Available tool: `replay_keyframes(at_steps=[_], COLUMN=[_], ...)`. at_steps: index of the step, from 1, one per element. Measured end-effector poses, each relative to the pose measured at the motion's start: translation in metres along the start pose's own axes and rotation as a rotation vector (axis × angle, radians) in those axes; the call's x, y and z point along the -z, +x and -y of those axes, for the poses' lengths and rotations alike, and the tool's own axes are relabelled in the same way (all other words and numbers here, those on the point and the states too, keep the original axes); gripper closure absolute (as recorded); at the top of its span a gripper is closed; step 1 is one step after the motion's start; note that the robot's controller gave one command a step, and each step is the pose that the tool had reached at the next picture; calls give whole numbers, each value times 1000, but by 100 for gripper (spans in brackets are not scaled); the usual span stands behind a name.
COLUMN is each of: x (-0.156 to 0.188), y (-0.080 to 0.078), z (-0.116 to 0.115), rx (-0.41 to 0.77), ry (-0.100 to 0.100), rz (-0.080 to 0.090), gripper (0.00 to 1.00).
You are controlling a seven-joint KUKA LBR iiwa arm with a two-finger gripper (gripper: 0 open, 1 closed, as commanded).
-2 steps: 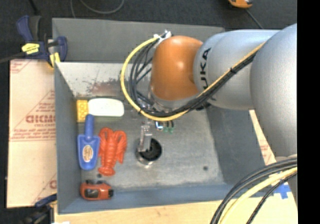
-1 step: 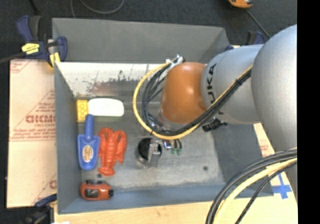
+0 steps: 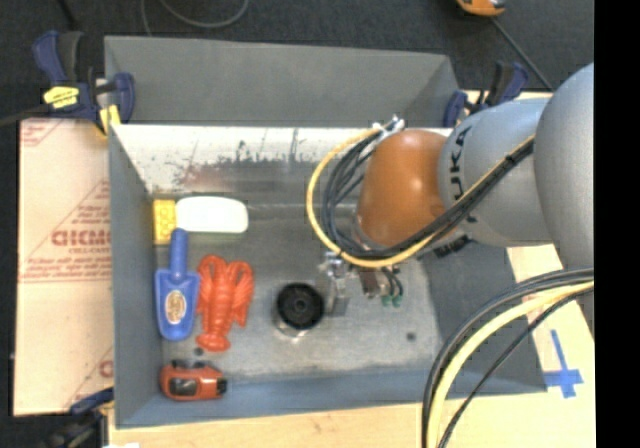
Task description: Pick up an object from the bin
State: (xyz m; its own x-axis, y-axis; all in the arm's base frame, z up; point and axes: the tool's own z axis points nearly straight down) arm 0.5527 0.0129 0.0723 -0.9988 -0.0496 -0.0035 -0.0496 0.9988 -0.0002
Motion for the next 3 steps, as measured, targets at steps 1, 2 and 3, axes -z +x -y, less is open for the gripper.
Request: replay_keyframes(at_steps=[1, 2, 3], x=[0, 0, -1], y=[0, 0, 14], z=[-1, -1, -18], rx=[-2, -2, 103], ry=[-2, -2, 3], rz=[0, 0, 0], gripper=[0, 0, 0])
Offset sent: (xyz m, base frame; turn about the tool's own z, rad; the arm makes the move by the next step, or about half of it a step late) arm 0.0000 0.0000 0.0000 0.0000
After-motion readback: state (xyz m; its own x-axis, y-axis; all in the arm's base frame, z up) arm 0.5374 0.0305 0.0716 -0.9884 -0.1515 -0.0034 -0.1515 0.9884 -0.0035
